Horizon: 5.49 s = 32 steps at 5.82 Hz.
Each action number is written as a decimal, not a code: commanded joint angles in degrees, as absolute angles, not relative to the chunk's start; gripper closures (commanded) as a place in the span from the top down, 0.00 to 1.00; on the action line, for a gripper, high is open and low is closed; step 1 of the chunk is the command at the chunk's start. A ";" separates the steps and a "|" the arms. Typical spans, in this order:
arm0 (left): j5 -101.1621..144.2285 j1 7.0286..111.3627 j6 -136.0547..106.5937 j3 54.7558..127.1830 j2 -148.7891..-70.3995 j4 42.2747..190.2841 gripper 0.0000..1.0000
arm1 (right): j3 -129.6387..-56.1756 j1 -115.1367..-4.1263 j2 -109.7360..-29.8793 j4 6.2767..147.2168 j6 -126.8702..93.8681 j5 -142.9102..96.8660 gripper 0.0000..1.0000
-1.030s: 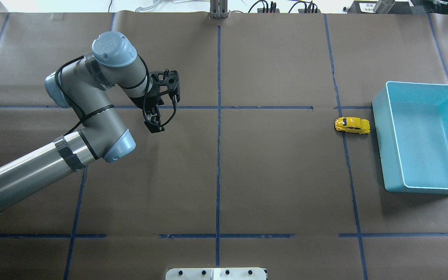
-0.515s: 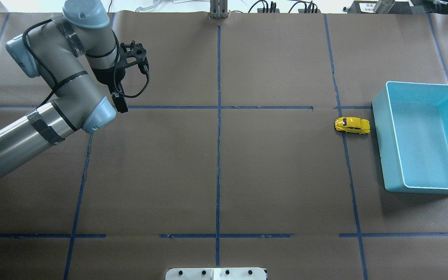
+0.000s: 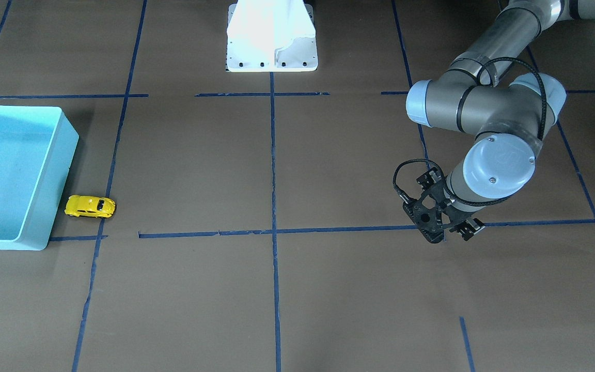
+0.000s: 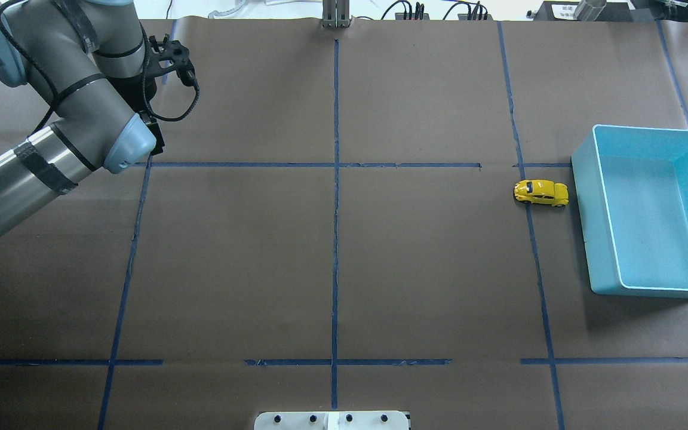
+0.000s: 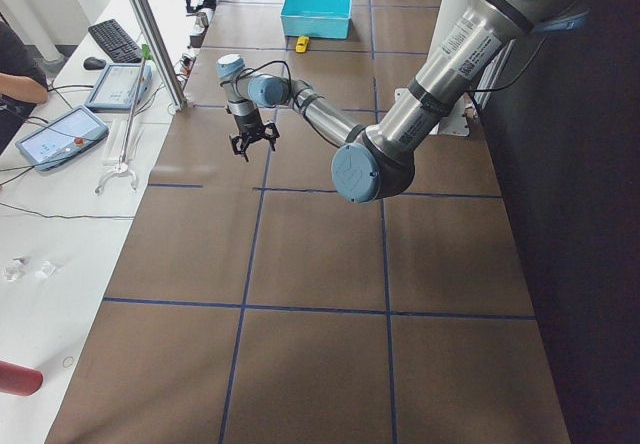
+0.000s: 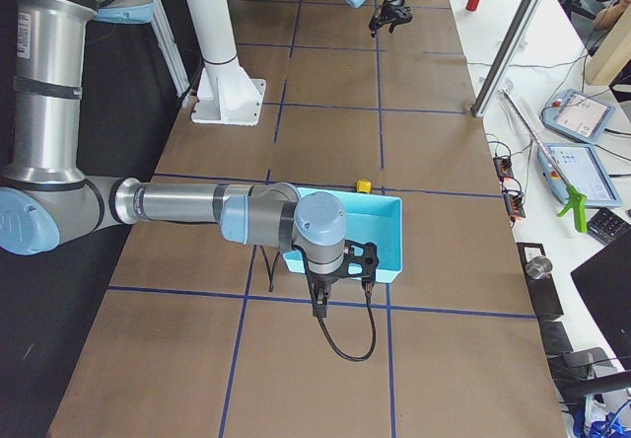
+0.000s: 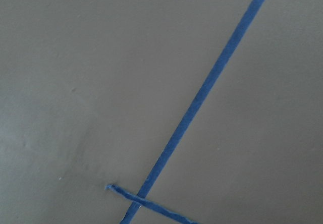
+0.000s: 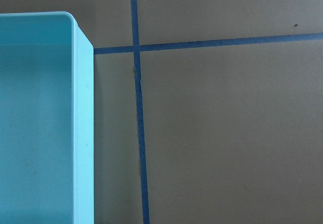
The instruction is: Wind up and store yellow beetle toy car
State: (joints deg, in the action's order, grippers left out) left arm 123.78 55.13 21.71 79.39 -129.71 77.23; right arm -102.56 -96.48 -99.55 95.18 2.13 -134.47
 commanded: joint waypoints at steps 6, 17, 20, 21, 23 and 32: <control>127.18 82.17 5.79 78.66 -112.42 77.61 1.00 | -112.24 -81.95 -81.78 111.35 1.76 -127.63 1.00; 134.56 90.00 0.18 79.19 -101.25 86.13 1.00 | -101.89 -62.06 -74.79 86.62 36.38 -127.79 1.00; 134.56 90.00 0.18 79.19 -101.25 86.13 1.00 | -95.98 -57.59 -74.88 77.52 35.51 -127.79 1.00; 134.56 90.00 0.18 79.19 -101.25 86.13 1.00 | -95.98 -56.70 -74.80 77.43 35.07 -127.71 1.00; 134.56 90.00 0.18 79.19 -101.25 86.13 1.00 | -95.89 -54.33 -74.88 77.34 34.28 -127.44 1.00; 134.56 90.00 0.18 79.19 -101.25 86.13 1.00 | -87.65 -50.45 -74.79 69.47 34.28 -122.26 1.00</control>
State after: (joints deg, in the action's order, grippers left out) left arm 134.58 90.00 0.18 79.19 -101.25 86.13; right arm -90.12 -50.48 -74.80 72.68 34.38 -122.27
